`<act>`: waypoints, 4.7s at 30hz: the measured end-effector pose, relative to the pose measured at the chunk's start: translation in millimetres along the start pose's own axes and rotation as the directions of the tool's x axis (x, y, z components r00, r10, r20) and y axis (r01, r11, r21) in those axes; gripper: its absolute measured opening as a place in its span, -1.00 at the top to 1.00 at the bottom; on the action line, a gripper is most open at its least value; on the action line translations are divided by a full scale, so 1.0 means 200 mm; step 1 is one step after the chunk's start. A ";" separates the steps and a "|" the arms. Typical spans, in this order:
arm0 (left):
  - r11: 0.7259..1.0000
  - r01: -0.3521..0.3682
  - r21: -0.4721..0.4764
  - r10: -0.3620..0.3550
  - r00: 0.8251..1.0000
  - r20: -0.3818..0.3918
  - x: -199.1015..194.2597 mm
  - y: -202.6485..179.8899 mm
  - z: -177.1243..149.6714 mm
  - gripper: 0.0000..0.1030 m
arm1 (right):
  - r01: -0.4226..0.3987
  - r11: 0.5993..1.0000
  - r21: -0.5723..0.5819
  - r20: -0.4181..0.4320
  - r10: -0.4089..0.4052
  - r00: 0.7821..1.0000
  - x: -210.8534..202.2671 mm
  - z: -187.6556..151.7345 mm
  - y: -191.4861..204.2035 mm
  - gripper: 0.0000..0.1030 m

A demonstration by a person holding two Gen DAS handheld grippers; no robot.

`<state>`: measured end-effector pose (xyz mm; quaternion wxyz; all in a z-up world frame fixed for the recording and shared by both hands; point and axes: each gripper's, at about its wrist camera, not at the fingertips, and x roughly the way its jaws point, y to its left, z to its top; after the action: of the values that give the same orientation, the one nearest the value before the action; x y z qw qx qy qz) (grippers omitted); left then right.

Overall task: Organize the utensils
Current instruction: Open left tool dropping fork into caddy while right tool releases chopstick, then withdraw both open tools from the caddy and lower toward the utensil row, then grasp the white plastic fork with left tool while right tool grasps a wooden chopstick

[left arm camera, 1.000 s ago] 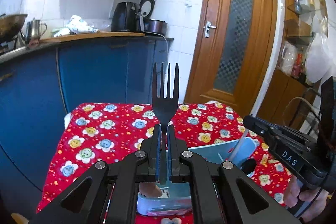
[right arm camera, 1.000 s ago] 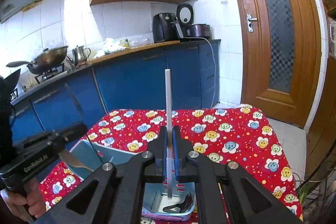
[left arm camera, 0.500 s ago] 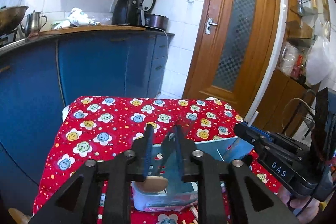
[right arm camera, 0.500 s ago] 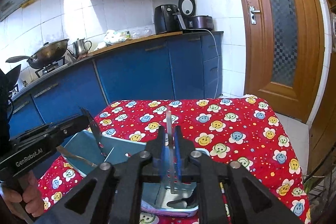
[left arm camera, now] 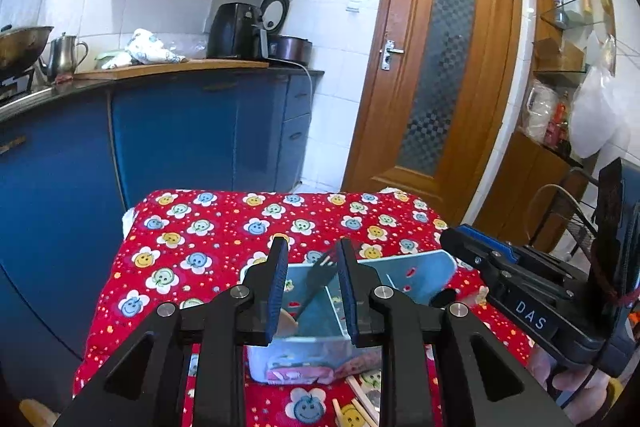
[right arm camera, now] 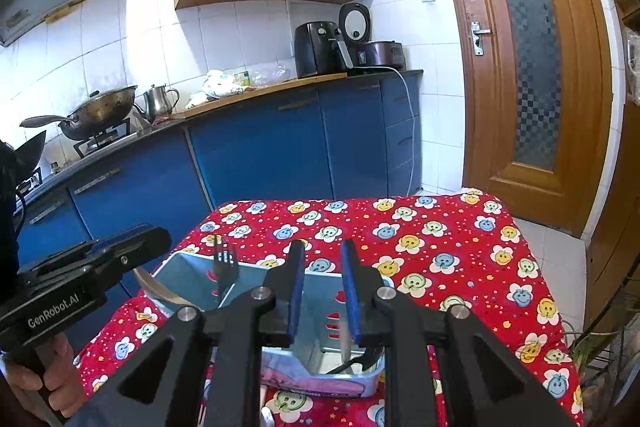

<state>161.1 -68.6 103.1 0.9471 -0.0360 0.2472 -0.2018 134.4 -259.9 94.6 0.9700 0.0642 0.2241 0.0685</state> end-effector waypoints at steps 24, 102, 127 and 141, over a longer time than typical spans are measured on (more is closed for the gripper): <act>0.999 -0.027 -0.023 0.025 0.996 -0.081 -0.31 0.00 -0.17 0.51 | -0.009 1.000 0.023 -0.028 0.010 1.000 -0.36 -0.13 0.08 0.53; 0.990 -0.011 -0.137 -0.038 0.936 -0.349 -0.22 0.15 -0.64 0.73 | -0.042 0.967 0.251 -0.353 0.131 0.926 -0.22 -0.64 -0.03 0.41; 0.982 0.033 -0.186 -0.090 0.948 -0.306 -0.24 0.22 -0.63 0.74 | -0.161 0.893 0.419 -0.299 0.303 0.905 0.00 -0.59 -0.07 0.82; 0.978 0.097 -0.182 -0.129 0.976 -0.173 -0.37 0.15 -0.54 0.76 | -0.268 0.904 0.332 -0.050 0.301 0.952 -0.34 -0.43 -0.01 0.93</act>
<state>61.3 -9.0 37.7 0.9004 -0.1132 0.3477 -0.2358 36.4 -265.4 45.5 0.9136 0.2500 0.2688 0.1751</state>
